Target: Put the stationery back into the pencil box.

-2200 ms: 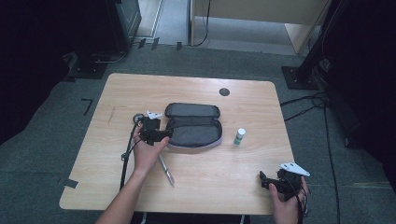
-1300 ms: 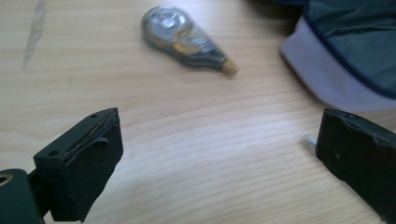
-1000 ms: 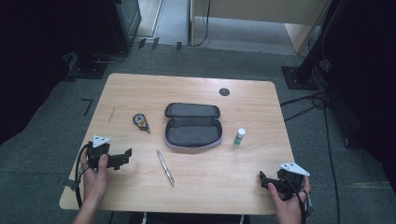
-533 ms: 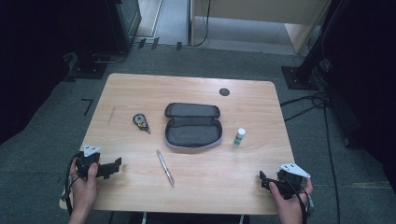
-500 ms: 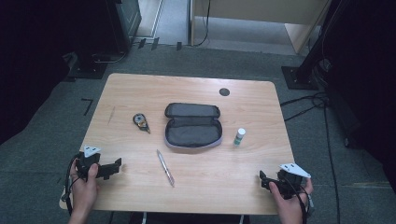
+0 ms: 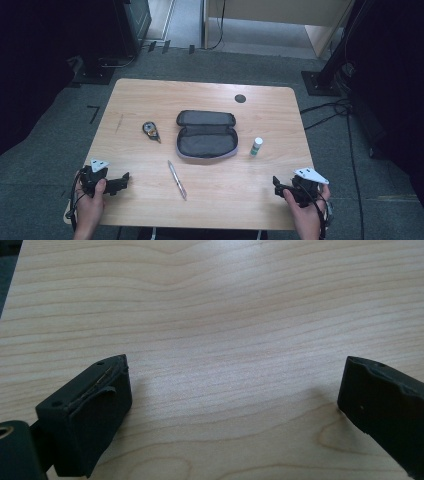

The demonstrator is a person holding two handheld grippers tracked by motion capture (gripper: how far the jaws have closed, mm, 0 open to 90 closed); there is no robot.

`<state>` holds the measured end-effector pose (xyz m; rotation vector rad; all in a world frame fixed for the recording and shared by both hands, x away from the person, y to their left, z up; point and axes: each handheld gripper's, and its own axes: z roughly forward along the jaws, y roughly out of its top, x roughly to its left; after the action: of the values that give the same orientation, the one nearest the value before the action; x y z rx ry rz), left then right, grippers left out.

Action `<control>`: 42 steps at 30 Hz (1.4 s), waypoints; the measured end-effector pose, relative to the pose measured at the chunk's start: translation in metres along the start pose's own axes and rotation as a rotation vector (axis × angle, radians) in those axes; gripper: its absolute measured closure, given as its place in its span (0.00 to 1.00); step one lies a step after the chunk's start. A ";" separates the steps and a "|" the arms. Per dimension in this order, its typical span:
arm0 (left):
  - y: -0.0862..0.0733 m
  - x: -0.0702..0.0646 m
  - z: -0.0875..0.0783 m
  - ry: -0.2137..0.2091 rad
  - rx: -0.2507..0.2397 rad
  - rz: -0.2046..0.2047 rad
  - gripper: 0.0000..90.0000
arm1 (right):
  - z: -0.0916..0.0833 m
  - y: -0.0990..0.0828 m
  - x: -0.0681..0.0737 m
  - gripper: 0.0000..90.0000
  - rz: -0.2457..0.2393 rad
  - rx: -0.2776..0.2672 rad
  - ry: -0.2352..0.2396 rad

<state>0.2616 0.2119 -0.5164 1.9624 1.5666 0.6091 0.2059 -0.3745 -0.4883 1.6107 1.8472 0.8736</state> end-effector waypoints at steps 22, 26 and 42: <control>-0.004 -0.001 0.000 -0.001 -0.030 0.000 0.01 | -0.001 0.043 0.024 0.14 -0.052 -0.045 0.038; -0.004 -0.001 0.000 -0.005 -0.027 0.005 0.01 | 0.002 0.049 0.028 0.15 -0.050 -0.055 0.053; -0.004 -0.002 0.000 -0.011 -0.029 0.015 0.01 | 0.027 0.068 0.037 0.32 -0.010 -0.077 0.156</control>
<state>0.2580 0.2111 -0.5190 1.9550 1.5289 0.6224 0.2648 -0.3287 -0.4529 1.5228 1.8998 1.0795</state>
